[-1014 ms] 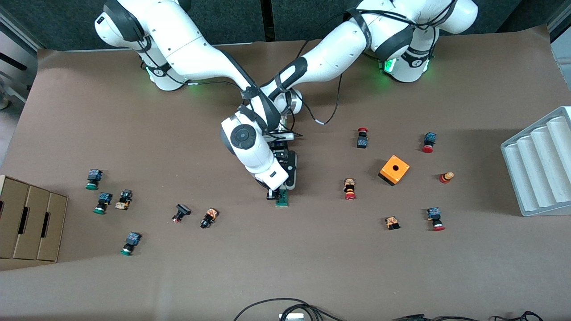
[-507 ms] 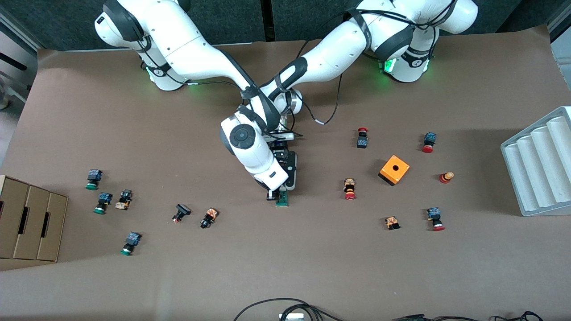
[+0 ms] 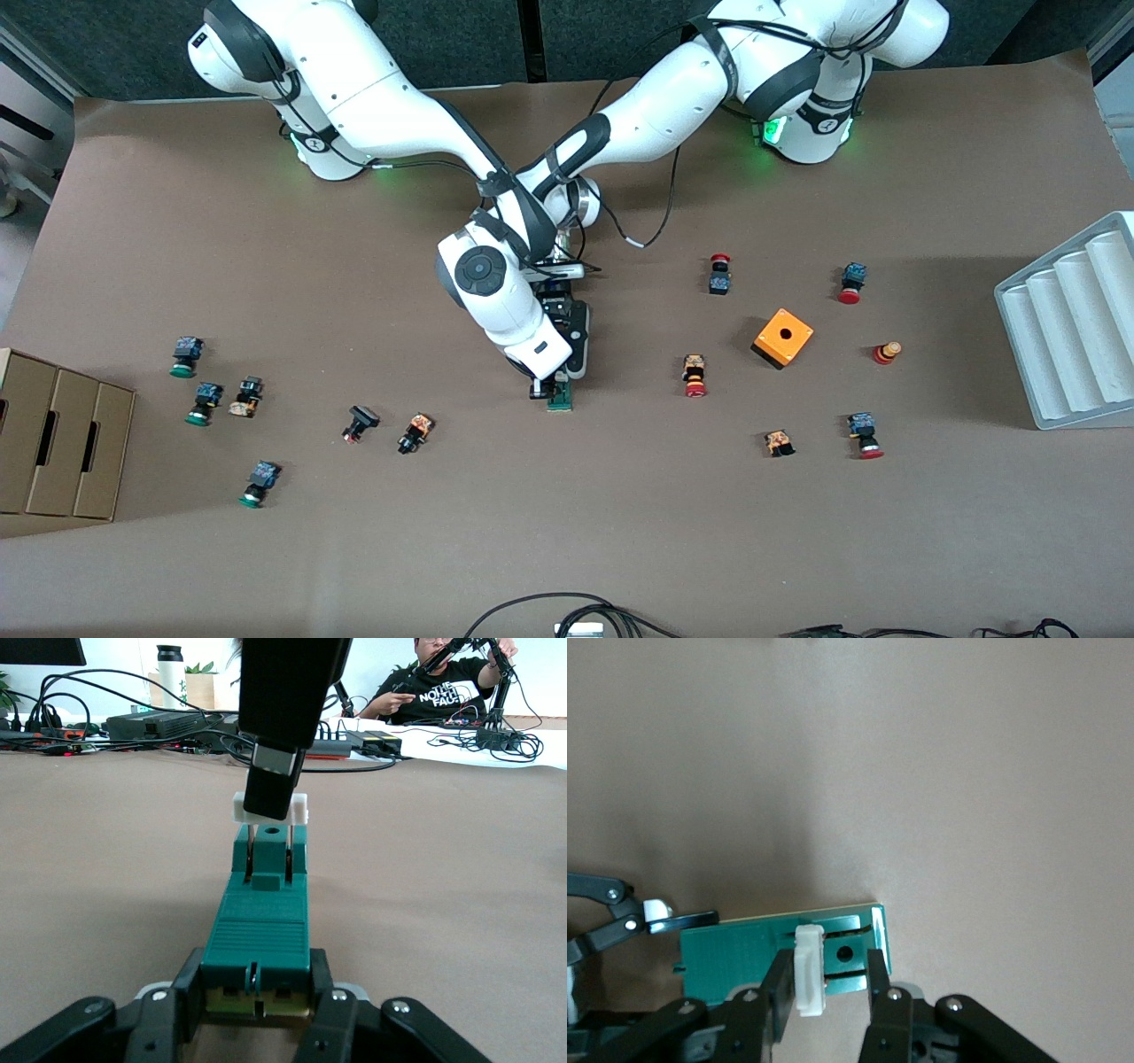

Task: Close load switch with both arms
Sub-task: 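Push the white lever fully to the switch's end with the right gripper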

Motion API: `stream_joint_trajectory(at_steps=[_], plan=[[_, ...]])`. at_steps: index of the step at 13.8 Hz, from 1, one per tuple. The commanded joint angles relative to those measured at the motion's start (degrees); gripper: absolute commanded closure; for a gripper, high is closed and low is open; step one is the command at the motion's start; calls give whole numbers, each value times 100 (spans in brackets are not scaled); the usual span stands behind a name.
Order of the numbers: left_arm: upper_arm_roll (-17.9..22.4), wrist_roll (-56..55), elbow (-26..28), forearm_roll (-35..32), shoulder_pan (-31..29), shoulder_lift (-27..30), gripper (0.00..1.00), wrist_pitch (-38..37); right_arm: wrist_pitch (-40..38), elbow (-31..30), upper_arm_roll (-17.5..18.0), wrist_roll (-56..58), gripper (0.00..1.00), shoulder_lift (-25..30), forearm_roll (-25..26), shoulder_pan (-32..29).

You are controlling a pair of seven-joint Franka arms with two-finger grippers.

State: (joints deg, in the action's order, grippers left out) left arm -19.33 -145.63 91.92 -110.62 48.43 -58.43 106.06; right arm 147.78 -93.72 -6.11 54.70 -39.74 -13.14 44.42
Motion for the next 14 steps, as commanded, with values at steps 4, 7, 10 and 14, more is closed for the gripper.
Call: stream_joint_trajectory(at_steps=[4, 7, 10, 14], plan=[[-18, -159, 28, 32, -18, -160, 73, 126, 129, 82, 13, -12, 62, 37, 83, -136], [-18, -159, 28, 32, -18, -160, 73, 126, 137, 135, 13, -12, 63, 19, 83, -136], [-18, -150, 28, 32, -18, -160, 73, 126, 207, 135, 13, -20, 63, 2, 83, -127], [-18, -159, 28, 32, -18, -160, 73, 126, 252, 135, 13, -20, 65, -42, 83, -118]])
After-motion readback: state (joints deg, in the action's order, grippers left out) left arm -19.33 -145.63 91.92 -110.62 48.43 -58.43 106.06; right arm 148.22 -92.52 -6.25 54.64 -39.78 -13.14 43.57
